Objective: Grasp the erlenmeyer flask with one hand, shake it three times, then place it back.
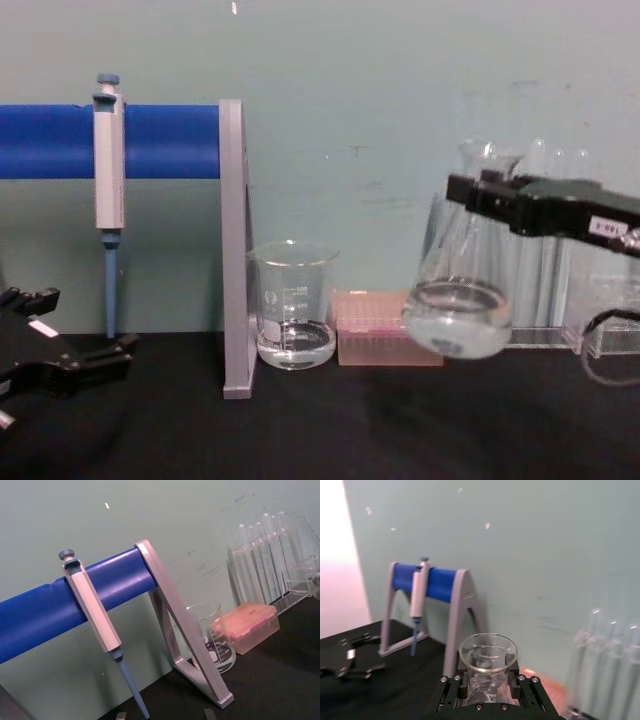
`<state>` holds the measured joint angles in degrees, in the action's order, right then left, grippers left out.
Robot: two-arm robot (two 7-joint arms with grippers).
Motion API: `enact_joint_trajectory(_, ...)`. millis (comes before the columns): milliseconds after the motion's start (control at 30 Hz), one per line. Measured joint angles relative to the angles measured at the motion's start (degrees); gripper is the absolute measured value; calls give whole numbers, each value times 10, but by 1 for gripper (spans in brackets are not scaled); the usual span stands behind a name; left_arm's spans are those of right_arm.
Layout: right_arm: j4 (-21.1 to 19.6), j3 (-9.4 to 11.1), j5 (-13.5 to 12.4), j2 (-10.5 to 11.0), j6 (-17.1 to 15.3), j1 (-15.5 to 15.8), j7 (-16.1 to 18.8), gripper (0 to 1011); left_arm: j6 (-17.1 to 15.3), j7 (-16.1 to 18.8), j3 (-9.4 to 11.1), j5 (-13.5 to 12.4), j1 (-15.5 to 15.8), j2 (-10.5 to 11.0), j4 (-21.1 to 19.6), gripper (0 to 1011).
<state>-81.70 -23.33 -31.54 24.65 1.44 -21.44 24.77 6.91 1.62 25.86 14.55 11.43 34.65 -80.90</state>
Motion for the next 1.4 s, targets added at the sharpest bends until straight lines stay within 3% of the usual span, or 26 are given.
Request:
enact_joint_trajectory(233, -51, 21, 34, -11, -9, 34, -74, 451, 0, 0, 0, 0, 0, 0, 0, 1001)
enact_joint_trajectory(567, -67, 42, 57, -28, -13, 60, -116, 451, 0, 0, 0, 0, 0, 0, 0, 1001)
enact_joint_trajectory(1033, -68, 58, 76, -43, -28, 69, -116, 451, 0, 0, 0, 0, 0, 0, 0, 1001)
enact_joint_trajectory(1200, -68, 56, 82, -44, -35, 65, -100, 451, 0, 0, 0, 0, 0, 0, 0, 1001)
enact_joint_trajectory(1400, -66, 42, 86, -43, -41, 54, -56, 451, 0, 0, 0, 0, 0, 0, 0, 1001)
